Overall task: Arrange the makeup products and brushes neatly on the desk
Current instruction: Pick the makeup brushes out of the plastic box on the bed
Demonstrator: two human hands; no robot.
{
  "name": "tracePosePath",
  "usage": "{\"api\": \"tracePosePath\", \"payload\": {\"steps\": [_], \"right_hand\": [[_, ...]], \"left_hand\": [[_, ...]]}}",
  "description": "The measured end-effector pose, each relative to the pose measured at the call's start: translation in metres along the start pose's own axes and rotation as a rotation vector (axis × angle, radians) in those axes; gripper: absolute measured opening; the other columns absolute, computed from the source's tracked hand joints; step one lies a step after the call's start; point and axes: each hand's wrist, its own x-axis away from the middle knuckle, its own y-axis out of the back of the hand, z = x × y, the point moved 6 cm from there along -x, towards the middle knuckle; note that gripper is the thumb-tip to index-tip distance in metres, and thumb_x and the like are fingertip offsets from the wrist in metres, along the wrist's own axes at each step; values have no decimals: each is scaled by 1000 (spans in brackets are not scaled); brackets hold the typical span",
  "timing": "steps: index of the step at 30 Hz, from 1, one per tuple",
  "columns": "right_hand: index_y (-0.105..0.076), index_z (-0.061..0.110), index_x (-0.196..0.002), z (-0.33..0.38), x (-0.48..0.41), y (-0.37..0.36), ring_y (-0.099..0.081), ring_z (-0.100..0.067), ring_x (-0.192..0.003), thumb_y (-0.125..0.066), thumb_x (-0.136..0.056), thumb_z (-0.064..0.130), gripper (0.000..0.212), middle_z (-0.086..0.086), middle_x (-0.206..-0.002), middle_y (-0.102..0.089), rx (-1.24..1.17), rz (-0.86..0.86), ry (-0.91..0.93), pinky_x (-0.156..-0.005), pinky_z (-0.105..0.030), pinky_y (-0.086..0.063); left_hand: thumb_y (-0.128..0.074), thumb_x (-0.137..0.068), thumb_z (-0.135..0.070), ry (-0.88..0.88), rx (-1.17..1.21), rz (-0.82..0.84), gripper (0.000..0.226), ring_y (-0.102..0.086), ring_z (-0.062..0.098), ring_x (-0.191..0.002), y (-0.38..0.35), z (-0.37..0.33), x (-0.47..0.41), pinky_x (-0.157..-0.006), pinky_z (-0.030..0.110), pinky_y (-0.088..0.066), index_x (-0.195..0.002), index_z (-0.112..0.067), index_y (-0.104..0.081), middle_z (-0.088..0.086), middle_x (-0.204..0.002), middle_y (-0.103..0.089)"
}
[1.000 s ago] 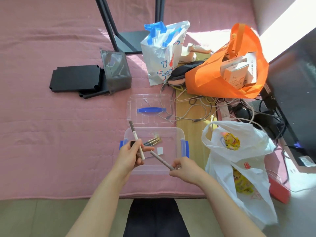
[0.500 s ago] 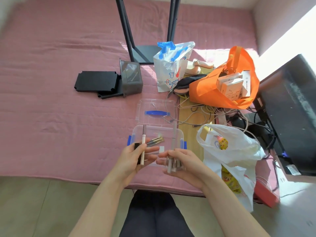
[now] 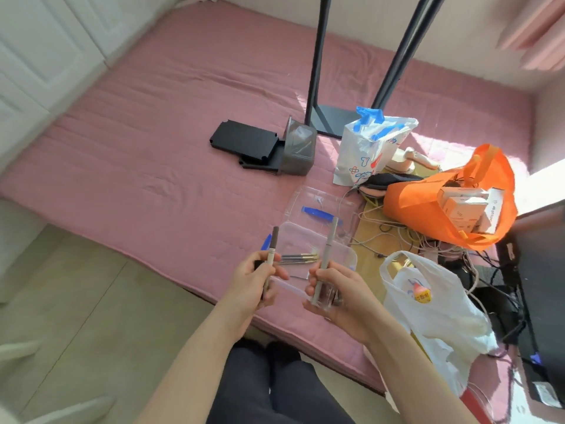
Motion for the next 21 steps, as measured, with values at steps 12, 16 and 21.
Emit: {"api": "tracePosePath", "payload": {"steps": [12,16,21], "right_hand": [[-54,12,-76,-40,-9,-122,-46,-15,-53,-61,-91,23,20,-2,-67,-50,254,117,-162,-49,-28,-38],[-62,14,-72,-60,-10,-172,-54,-19,-59,-62,-91,25,22,-8,-71,-55,382,202,-172,-61,-35,-41],[-66,3,-94,-94,-7,-235,-52,-19,-59,-61,-91,19,17,-5,-71,-57,515,249,-180,-50,-28,-45]], "left_hand": [[-47,-95,-9,-53,224,-274,16,-27,11,-43,97,21,77,-41,23,-21,-104,-8,-60,2,-63,-46],[-45,-95,-5,-89,284,-380,17,-34,14,-43,143,25,103,-41,24,-26,-104,-2,-59,9,-66,-50],[-48,-96,-4,-129,386,-462,14,-49,15,-49,204,33,141,-49,26,-41,-102,-1,-59,4,-66,-63]]}}
